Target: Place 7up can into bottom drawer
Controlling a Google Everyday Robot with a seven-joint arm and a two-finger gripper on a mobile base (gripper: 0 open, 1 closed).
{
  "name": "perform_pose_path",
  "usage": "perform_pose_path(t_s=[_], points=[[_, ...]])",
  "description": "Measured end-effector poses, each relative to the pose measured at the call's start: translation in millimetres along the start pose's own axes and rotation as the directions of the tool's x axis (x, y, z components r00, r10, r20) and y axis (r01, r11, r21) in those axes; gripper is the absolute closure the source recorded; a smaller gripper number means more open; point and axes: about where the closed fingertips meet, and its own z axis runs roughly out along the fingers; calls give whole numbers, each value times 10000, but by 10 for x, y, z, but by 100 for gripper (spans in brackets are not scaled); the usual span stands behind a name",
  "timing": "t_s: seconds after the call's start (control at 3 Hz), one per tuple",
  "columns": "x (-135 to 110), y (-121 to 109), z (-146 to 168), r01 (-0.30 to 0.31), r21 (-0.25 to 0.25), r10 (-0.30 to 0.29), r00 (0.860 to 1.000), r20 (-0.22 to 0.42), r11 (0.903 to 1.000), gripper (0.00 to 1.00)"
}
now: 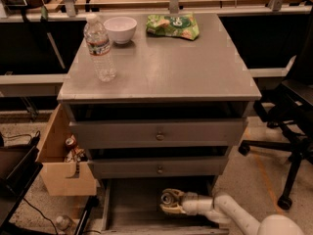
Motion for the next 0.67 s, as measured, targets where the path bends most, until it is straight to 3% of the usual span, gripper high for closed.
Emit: perform_pose_path(t_s=[0.67], points=[[40,-20,100,124,-417,-135,9995,-277,9991,100]])
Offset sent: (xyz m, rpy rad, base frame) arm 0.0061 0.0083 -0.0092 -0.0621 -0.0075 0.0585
